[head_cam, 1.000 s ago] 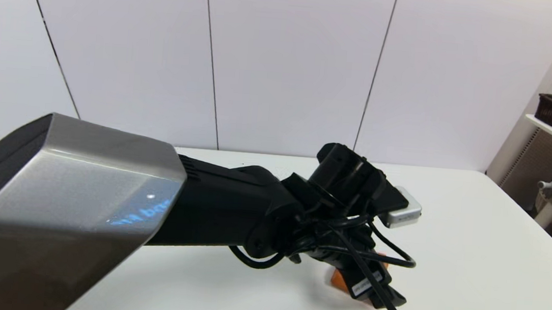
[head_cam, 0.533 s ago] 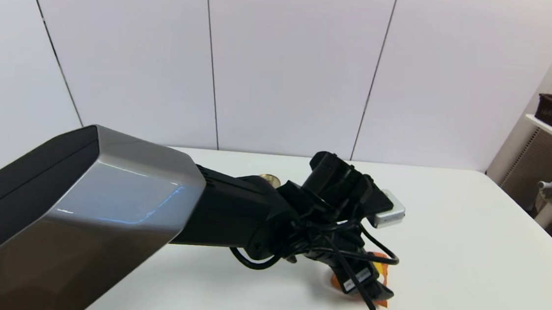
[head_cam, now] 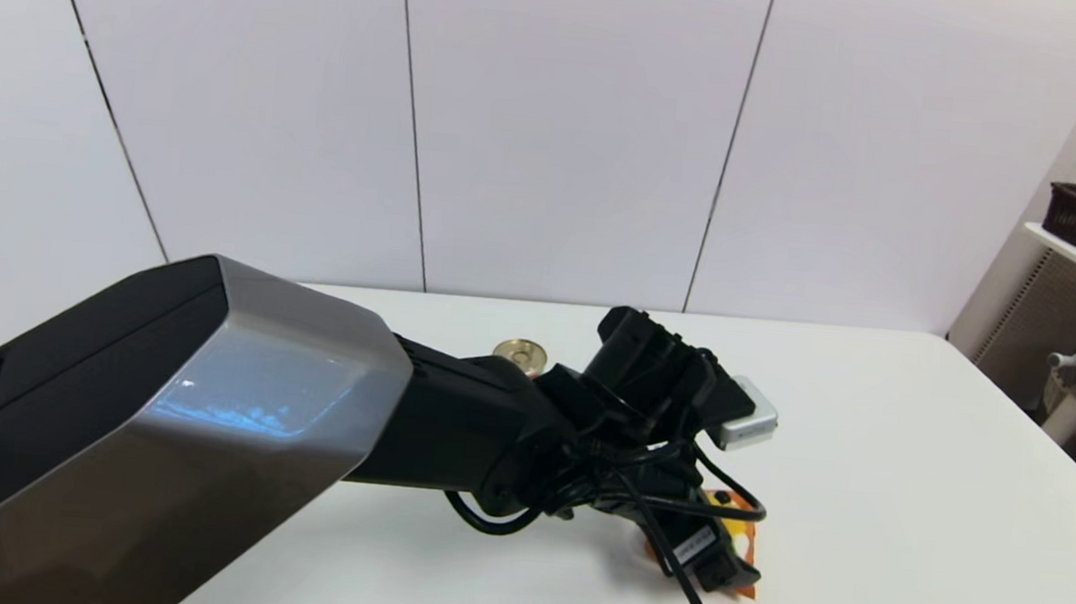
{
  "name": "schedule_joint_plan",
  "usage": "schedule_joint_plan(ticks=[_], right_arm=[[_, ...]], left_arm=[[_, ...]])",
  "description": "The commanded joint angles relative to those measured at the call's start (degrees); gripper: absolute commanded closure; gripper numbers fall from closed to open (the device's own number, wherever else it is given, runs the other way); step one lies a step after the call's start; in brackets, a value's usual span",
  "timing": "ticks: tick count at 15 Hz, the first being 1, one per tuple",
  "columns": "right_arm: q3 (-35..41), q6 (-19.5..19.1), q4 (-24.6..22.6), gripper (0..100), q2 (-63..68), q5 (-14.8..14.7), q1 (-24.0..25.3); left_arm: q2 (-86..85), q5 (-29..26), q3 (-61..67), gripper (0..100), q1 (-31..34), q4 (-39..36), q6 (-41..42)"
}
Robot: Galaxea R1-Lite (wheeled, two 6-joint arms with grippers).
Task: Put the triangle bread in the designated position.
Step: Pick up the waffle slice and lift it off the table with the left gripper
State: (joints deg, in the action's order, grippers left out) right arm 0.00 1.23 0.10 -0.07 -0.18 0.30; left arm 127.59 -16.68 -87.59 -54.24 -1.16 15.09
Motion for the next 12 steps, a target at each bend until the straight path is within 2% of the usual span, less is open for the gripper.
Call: schedule_joint_plan(ticks=[1,12], right_arm=[[0.0,0.0,-0.01,0,0.07,0.01,0.05],[0.0,0.0,-0.01,0,0.07,0.01,0.05]], left_arm=[[0.29,-0.2,-0.13,0,0.01,-0.42,-0.06],[0.12,-0.46,0.49,0,-1.14,-1.04,-2.08]])
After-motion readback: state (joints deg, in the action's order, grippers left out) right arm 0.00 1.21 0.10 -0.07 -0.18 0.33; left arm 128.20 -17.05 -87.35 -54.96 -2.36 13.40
